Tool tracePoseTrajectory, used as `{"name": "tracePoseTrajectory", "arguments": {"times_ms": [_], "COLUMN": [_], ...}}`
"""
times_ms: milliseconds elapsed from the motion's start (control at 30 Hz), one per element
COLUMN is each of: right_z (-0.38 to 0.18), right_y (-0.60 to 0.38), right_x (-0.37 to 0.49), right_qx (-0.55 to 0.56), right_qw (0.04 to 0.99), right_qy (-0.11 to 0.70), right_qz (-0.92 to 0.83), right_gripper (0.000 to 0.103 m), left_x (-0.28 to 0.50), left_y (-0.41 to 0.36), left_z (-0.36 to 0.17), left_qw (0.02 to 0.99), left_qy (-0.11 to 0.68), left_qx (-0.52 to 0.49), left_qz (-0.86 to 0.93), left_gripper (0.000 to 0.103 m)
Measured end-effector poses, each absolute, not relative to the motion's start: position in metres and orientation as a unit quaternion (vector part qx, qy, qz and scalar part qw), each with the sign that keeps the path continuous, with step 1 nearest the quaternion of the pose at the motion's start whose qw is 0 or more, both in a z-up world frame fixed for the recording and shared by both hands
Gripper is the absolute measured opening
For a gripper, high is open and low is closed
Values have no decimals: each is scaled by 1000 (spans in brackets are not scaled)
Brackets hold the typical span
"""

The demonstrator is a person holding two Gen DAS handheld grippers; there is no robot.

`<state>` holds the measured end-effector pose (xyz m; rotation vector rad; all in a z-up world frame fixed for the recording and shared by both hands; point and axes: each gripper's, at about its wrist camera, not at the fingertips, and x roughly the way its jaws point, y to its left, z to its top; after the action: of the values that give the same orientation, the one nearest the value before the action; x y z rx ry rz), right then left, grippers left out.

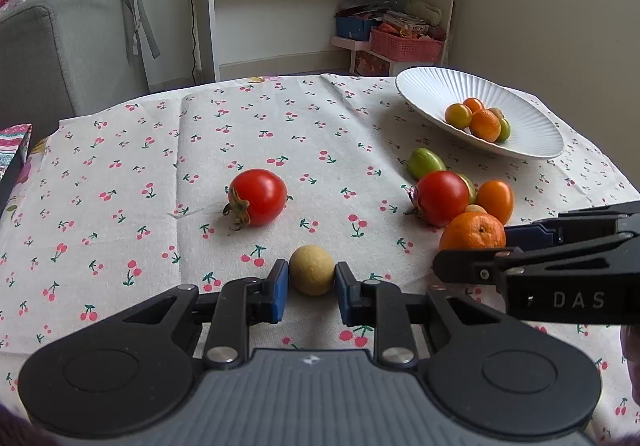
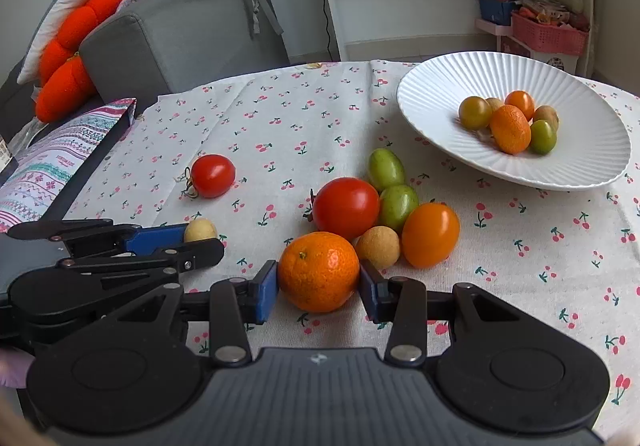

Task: Organize fruits
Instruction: 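Grasp the tan longan with the left gripper while the right gripper grasps a mandarin, then carry the longan and mandarin onto the white plate and open both grippers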

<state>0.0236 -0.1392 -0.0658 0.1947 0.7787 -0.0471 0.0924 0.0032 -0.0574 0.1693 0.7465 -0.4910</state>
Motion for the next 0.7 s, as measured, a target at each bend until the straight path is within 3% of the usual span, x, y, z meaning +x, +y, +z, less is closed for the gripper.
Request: {"name": "tracePoseTrajectory", "arguments": {"times_ms": [700], "right_z": [-32], "right_y": [-155], "right_x": [16], "right_qx": [115], "right_qw": [935], "right_qy": [336], "right_qz": [-20], "right_gripper": [39], "left_x": [87], "left_y": [-6], "left_z": [-35], "left_qw": [900], "left_qy": [349], "left_qx": [65], "left_qz": [-252], "left_gripper": [11]}}
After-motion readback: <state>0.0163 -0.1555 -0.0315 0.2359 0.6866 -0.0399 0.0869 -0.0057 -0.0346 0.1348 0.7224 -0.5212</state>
